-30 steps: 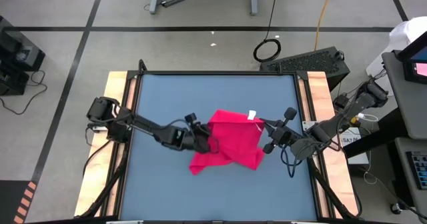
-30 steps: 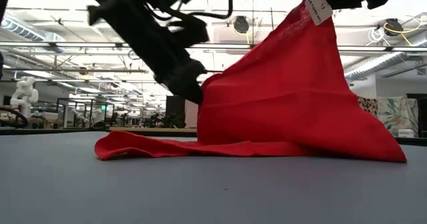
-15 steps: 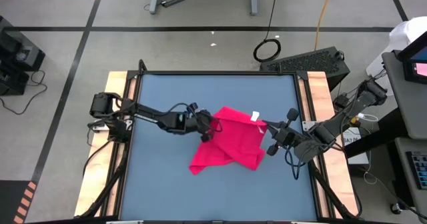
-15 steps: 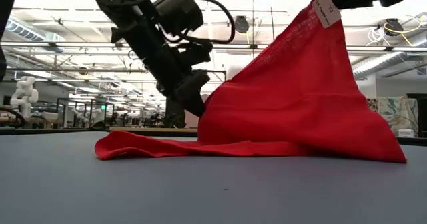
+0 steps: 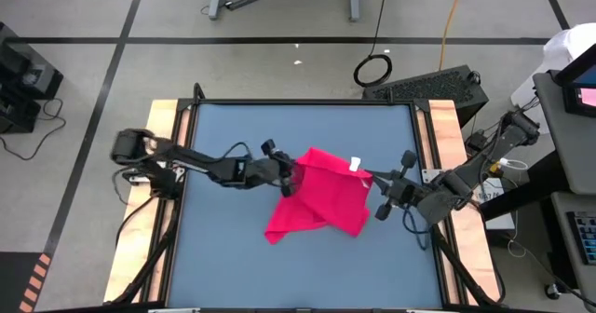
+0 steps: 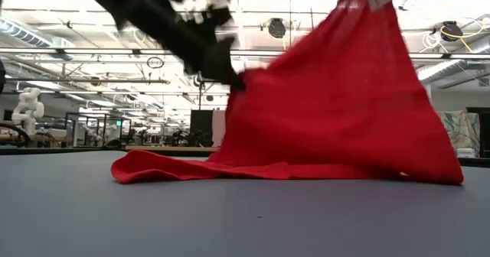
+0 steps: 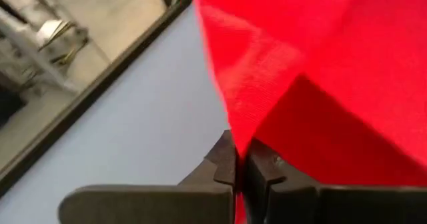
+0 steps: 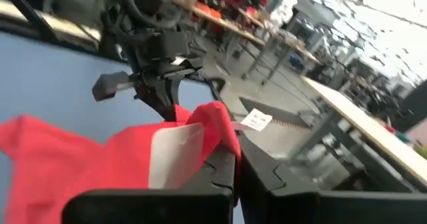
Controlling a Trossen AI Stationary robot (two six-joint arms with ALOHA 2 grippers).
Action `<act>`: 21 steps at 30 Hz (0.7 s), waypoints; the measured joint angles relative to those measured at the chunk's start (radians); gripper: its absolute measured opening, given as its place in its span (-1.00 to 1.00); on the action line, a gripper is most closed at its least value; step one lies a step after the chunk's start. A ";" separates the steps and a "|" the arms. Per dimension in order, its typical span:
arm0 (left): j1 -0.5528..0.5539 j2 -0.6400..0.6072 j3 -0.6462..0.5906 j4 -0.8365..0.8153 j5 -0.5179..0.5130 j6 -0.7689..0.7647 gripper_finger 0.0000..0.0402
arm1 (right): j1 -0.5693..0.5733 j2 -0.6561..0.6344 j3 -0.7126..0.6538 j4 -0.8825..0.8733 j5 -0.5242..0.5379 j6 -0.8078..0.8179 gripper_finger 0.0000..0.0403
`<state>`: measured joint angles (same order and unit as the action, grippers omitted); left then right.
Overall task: Roll towel
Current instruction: Fold the red towel
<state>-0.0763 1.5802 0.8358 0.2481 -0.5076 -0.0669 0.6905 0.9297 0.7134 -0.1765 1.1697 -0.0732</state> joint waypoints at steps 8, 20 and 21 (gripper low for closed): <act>-0.226 -0.358 0.002 0.001 0.202 0.031 -0.97 | 0.093 -0.043 0.157 0.000 0.015 -0.251 -1.00; -0.237 -0.554 0.002 -0.008 -0.168 0.342 -0.97 | -0.074 -0.095 0.275 -0.003 0.008 -0.540 -1.00; -0.204 -0.547 0.002 -0.016 -0.168 0.333 -0.97 | -0.105 -0.097 0.275 -0.008 -0.012 -0.521 -1.00</act>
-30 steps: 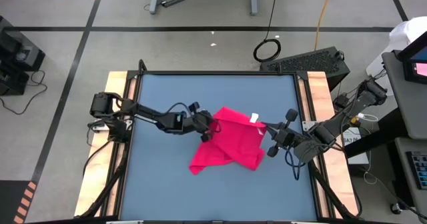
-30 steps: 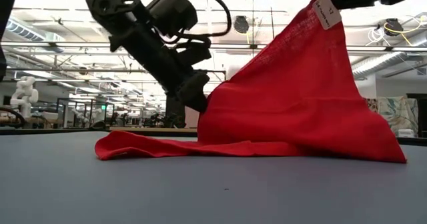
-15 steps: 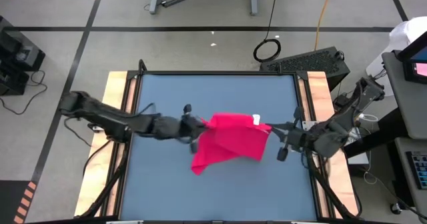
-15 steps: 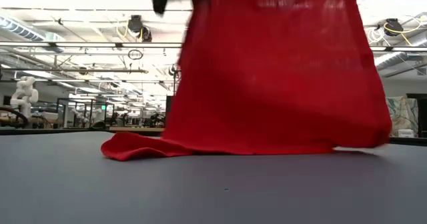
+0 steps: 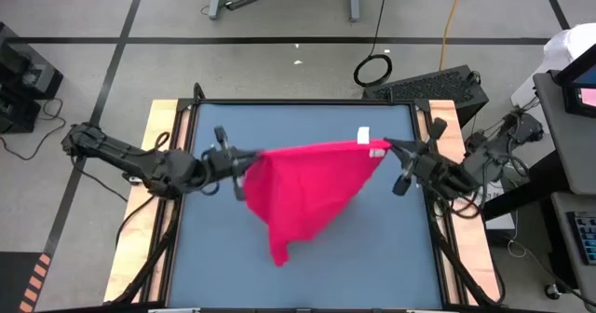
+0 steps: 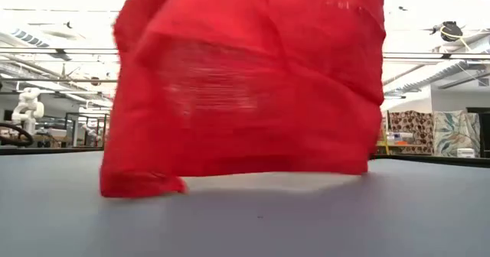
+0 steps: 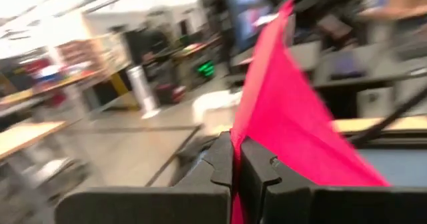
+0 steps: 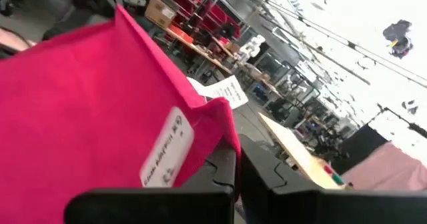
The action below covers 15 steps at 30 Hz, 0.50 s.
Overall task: Roll towel
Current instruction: Fold the red towel
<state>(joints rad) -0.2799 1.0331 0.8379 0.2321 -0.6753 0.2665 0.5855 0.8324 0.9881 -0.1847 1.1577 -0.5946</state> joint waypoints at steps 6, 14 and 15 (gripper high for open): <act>0.176 0.085 0.000 -0.187 0.066 -0.169 -0.97 | -0.130 -0.003 -0.029 -0.247 0.027 0.267 -1.00; 0.298 0.267 0.001 -0.301 0.244 -0.314 -0.93 | -0.206 0.008 -0.083 -0.565 -0.103 0.711 -1.00; 0.303 0.292 0.001 -0.300 0.266 -0.315 -0.90 | -0.209 0.008 -0.095 -0.573 -0.114 0.733 -1.00</act>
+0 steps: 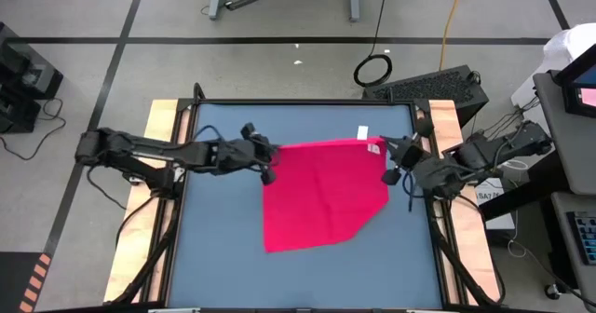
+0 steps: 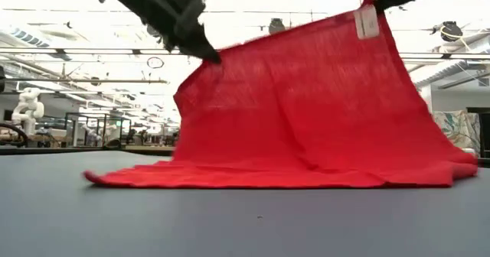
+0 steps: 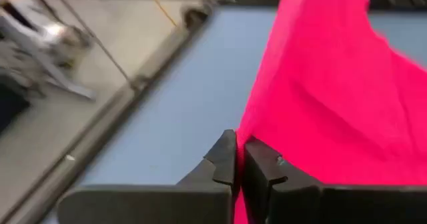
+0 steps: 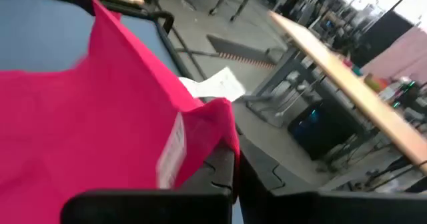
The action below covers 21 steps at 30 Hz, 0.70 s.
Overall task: Roll towel
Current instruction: Fold the red towel
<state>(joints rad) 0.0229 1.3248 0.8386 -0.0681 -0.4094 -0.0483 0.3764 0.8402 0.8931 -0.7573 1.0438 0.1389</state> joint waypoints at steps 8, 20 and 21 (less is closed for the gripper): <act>0.005 0.127 -0.002 -0.093 -0.085 -0.066 -0.41 | -0.012 0.000 -0.091 -0.005 -0.058 0.089 -1.00; 0.075 0.200 -0.050 -0.017 -0.073 0.262 -0.11 | -0.016 0.001 -0.106 -0.003 -0.081 0.089 -1.00; 0.089 0.223 -0.050 0.011 -0.063 0.293 -0.12 | -0.016 0.001 -0.106 -0.003 -0.082 0.089 -1.00</act>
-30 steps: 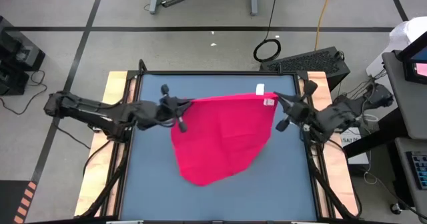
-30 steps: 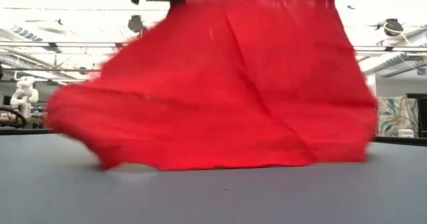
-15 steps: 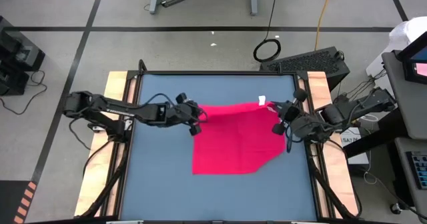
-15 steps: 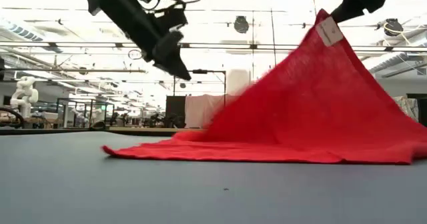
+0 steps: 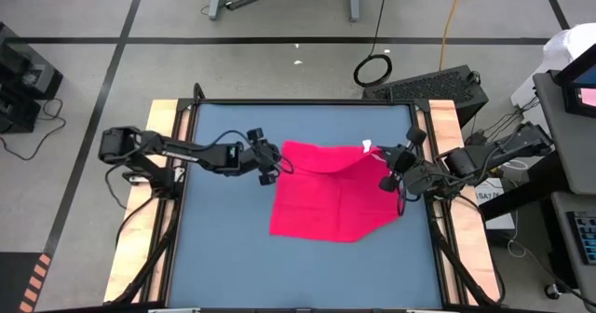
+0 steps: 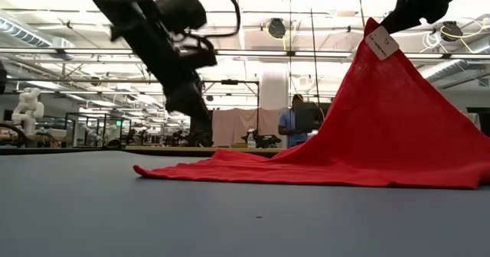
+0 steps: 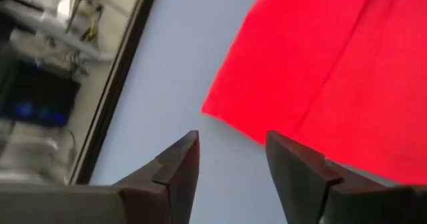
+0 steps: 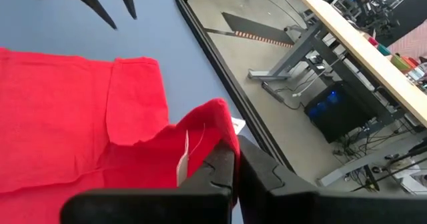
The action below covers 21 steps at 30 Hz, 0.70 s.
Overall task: Roll towel
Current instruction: Fold the red towel
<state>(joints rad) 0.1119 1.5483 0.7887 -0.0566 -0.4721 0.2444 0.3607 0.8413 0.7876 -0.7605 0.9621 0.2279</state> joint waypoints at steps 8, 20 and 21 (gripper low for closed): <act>0.071 0.161 -0.002 0.039 0.146 0.075 -0.14 | 0.000 0.000 0.000 -0.001 -0.075 0.020 -1.00; 0.086 0.185 -0.002 0.101 0.194 0.199 -0.14 | 0.000 0.001 0.000 0.000 -0.078 0.031 -1.00; 0.092 0.193 -0.002 0.105 0.204 0.212 -0.14 | 0.000 0.001 0.000 0.000 -0.078 0.037 -1.00</act>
<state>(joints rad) 0.2039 1.7417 0.7872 0.0483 -0.2679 0.4561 0.3607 0.8421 0.7872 -0.7601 0.8837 0.2652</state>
